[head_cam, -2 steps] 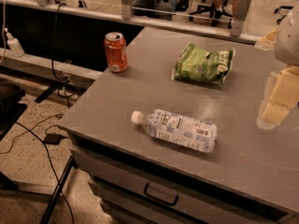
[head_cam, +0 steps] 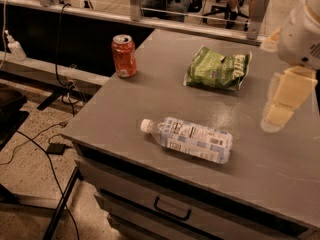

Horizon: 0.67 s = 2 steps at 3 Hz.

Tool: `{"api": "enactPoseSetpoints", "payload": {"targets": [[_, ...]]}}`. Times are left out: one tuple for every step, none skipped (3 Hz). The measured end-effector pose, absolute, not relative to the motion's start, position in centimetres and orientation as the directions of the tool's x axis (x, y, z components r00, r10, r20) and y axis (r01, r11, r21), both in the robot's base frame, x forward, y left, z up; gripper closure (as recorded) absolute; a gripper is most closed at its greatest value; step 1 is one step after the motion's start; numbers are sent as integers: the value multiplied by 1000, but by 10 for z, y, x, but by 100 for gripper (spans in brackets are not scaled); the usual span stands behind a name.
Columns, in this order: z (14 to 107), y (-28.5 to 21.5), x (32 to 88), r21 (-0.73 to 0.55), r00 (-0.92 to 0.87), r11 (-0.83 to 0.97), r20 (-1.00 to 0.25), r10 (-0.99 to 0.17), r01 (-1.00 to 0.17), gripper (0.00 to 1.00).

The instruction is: Place blue plastic bottle upright

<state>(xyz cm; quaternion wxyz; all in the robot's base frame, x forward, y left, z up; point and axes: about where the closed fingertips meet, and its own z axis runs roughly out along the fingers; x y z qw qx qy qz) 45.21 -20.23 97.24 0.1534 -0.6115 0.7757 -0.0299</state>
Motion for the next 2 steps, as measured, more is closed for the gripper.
{"api": "enactPoseSetpoints", "payload": {"targets": [[966,-168,478,-207,-183,221,-188,-965,-953,0],[947,-119,505,-155,-189,214,-162,-968,-964,0]]}}
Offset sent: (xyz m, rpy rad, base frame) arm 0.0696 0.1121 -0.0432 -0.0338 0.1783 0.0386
